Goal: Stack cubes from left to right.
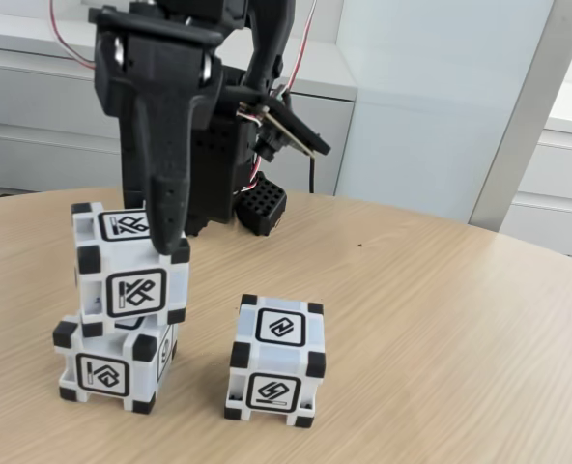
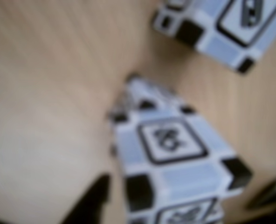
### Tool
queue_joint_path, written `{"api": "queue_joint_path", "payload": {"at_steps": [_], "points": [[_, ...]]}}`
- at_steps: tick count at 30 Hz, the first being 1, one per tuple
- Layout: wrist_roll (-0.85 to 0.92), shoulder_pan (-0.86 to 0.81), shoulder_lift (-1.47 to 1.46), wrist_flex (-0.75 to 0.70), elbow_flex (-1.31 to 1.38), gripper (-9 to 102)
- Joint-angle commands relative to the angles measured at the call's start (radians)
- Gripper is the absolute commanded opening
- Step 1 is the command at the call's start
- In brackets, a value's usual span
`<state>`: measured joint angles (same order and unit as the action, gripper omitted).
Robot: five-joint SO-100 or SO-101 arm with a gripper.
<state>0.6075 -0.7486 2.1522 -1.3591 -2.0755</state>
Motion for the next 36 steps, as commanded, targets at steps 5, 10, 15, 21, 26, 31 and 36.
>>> {"api": "queue_joint_path", "payload": {"at_steps": [5,10,15,21,26,31,36], "points": [[0.009,0.058,0.028,-0.005,0.049,44],[-0.025,0.095,0.087,-0.006,0.048,44],[-0.035,0.095,0.166,-0.006,0.041,44],[-0.055,0.149,0.189,-0.006,0.037,44],[-0.120,0.255,0.187,-0.005,0.035,42],[-0.175,0.331,0.173,-0.003,0.035,43],[-0.215,0.385,0.170,-0.003,0.035,42]]}}
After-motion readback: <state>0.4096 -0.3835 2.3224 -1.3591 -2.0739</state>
